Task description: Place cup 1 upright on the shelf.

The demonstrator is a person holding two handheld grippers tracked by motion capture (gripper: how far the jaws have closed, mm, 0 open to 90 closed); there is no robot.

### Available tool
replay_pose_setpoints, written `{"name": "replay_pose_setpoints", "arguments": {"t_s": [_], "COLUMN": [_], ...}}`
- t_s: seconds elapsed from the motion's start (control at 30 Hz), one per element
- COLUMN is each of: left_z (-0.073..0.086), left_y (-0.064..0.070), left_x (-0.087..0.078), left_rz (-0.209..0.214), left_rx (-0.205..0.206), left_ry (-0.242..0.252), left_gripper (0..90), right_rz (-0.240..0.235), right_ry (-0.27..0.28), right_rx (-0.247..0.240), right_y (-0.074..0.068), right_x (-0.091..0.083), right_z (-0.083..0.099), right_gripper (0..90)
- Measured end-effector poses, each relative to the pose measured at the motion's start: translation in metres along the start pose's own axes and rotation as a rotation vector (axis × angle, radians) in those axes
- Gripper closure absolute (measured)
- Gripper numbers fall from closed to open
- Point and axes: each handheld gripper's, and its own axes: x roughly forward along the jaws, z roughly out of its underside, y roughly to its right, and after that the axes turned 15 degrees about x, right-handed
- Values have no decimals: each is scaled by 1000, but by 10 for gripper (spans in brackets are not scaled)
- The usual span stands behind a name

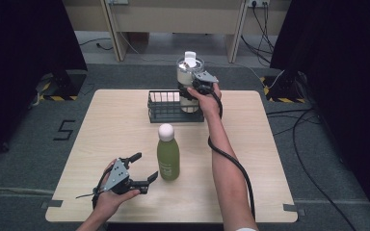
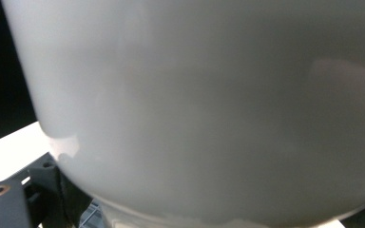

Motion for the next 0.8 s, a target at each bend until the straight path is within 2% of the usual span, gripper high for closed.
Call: {"name": "replay_pose_setpoints", "arguments": {"t_s": [0.8], "left_z": [-1], "left_y": [1], "left_x": [0], "left_rz": [4], "left_rx": [5], "left_ry": [3], "left_gripper": [98], "right_rz": [7], "right_ry": [20], "right_rx": [-5], "right_y": [-1], "right_x": [-2], "right_z": [3], "right_gripper": [65]}}
